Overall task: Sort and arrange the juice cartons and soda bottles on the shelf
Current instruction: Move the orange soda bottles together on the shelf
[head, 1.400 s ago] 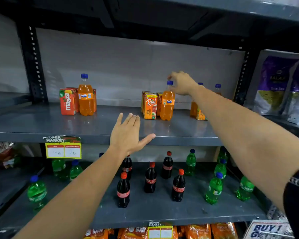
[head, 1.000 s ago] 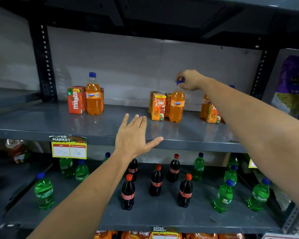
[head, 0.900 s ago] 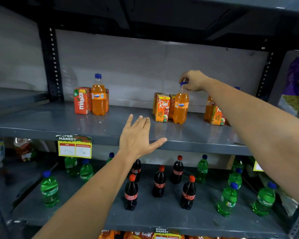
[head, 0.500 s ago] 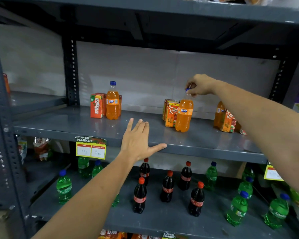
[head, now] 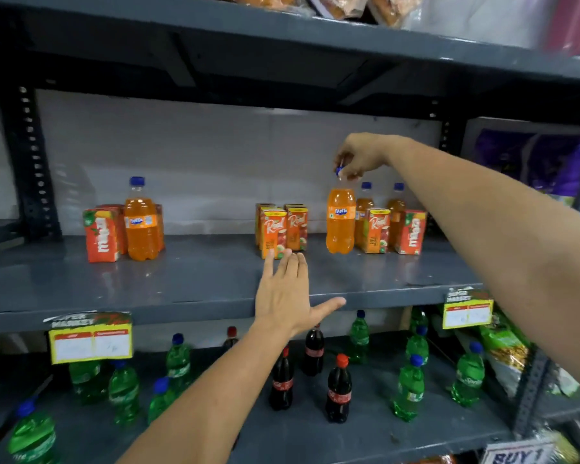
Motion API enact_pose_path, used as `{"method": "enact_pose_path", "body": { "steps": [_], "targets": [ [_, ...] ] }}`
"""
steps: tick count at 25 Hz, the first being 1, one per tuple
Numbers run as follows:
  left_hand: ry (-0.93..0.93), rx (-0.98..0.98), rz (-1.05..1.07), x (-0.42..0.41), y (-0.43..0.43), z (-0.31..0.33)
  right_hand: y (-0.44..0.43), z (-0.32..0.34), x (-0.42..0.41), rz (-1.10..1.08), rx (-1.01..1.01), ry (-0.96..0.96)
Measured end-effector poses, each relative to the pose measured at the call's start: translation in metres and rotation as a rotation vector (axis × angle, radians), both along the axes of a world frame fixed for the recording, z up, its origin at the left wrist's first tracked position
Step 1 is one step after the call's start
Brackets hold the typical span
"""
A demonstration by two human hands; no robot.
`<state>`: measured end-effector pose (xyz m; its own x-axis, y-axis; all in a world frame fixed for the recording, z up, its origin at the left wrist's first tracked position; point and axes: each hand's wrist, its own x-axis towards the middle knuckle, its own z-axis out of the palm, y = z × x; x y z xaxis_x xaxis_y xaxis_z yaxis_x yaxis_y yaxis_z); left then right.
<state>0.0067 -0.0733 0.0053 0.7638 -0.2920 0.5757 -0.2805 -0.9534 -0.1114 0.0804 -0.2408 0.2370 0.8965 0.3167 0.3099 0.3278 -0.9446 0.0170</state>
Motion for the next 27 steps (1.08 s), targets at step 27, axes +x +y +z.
{"method": "enact_pose_path", "body": {
  "steps": [27],
  "targets": [
    [-0.139, 0.071, 0.118, 0.018, -0.083, 0.0, -0.106, -0.06, 0.089, 0.034, -0.202, 0.184]
  ]
}}
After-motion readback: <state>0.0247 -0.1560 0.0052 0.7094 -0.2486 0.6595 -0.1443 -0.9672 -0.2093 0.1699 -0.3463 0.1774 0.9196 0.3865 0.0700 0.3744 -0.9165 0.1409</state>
